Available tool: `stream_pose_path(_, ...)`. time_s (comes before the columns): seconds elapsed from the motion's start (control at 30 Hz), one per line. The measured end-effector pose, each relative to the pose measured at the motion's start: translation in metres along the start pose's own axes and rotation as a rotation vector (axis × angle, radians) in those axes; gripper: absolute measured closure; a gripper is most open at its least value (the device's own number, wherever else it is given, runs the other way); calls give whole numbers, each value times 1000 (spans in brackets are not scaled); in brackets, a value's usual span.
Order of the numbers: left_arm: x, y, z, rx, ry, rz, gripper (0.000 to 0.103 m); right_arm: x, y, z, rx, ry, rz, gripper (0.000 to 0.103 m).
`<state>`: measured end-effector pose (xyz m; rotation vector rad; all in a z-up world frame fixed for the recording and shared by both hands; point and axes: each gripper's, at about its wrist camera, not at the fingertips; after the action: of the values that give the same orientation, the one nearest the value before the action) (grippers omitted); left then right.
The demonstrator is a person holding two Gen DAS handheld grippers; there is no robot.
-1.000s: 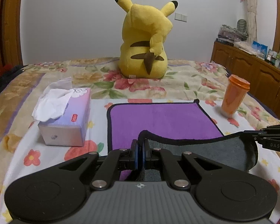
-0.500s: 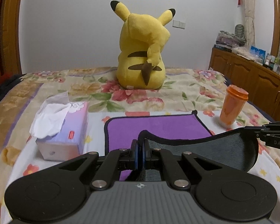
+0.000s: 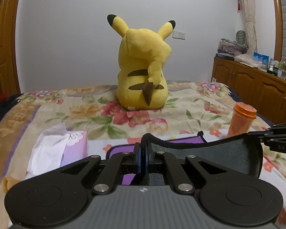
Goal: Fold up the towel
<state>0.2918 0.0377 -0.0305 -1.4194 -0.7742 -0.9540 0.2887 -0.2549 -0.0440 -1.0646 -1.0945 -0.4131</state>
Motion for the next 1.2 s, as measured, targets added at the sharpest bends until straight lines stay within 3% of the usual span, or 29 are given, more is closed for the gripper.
stream_pose_path(0.4, 14, 25, -3, 62, 11, -69, 96, 24, 24, -13, -28, -49, -38, 99)
stream_pose_path(0.93, 17, 79, 2, 80, -9, -40, 96, 31, 70, -25, -93, -79, -42, 99)
stream_pose_path(1.2, 1, 116, 11, 91, -57, 25, 96, 17, 102, -26, -126, -146, 15, 99)
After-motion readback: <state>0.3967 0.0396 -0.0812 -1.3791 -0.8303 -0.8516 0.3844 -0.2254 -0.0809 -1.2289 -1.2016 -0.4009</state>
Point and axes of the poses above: each gripper's, at about its wrist camera, not at the fingertips, and y roughly the way its jaws point, z to its left, x to its top, and after that the axes turned 9 degrees about x, right-handed
